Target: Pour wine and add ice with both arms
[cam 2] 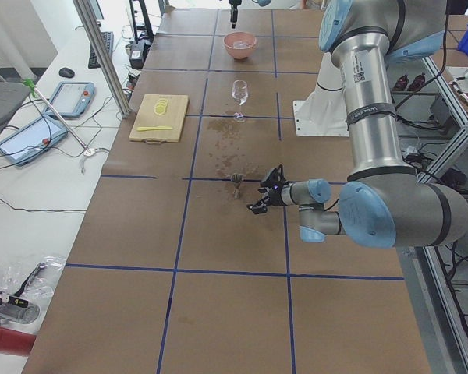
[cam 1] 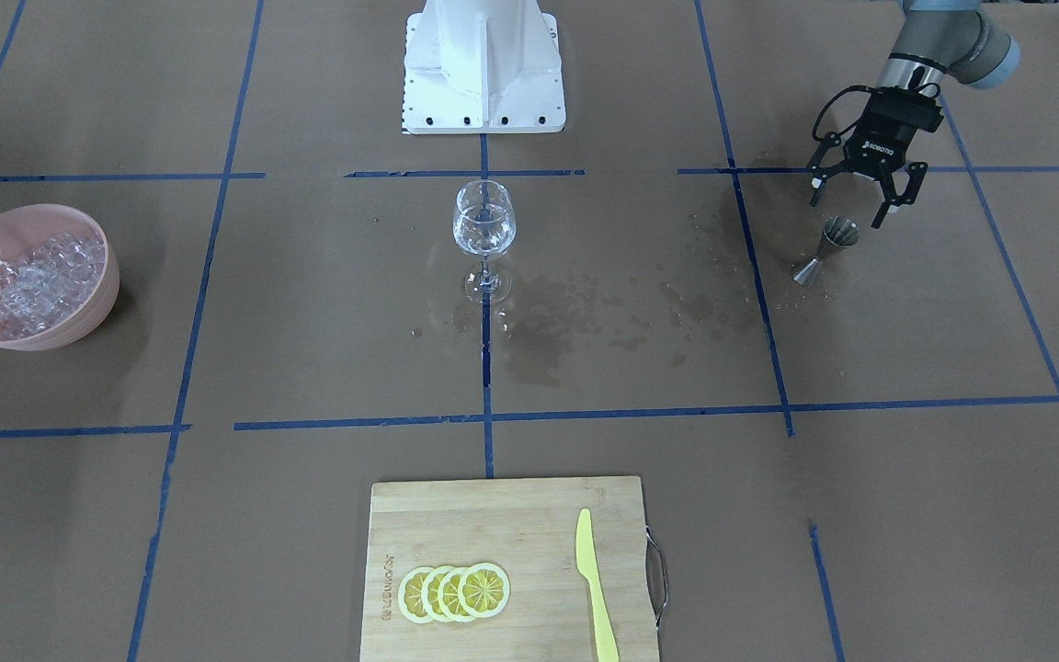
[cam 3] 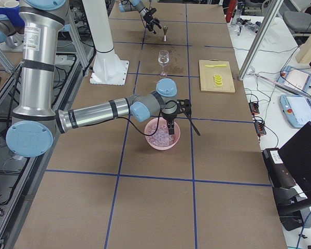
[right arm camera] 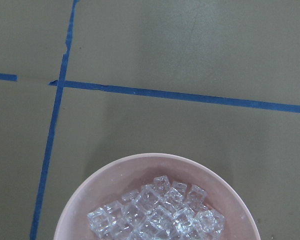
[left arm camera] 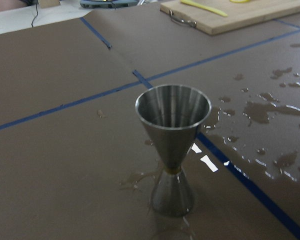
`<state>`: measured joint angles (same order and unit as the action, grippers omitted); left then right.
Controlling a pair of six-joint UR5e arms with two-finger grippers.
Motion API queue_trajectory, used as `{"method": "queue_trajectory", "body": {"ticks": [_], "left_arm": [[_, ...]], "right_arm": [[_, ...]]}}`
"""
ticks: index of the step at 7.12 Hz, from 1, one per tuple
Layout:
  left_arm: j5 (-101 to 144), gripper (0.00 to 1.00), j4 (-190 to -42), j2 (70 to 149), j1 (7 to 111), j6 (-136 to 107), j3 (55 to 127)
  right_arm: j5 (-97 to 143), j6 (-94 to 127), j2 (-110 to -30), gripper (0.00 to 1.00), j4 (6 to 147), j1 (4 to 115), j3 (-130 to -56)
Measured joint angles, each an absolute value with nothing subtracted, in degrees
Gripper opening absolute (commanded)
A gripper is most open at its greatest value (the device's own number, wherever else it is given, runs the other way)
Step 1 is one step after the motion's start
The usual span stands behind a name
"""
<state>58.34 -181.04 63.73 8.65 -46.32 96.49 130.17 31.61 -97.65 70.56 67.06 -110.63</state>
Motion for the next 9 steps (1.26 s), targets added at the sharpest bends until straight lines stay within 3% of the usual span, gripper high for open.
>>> {"method": "queue_trajectory", "body": {"ticks": [3, 6, 9], "left_arm": [[73.69, 1.00, -179.71, 61.04, 22.23, -45.15, 96.97], [95.32, 1.00, -168.62, 71.93, 49.57, -30.18, 92.49], [121.62, 1.00, -152.71, 82.15, 67.92, -28.59, 91.98]], "right_arm": [[130.14, 33.42, -97.67, 1.00, 70.50, 64.90, -110.70], [128.71, 36.46, -98.25, 1.00, 67.77, 60.78, -110.70], [124.22, 37.37, -98.94, 0.99, 67.05, 57.72, -110.20]]}}
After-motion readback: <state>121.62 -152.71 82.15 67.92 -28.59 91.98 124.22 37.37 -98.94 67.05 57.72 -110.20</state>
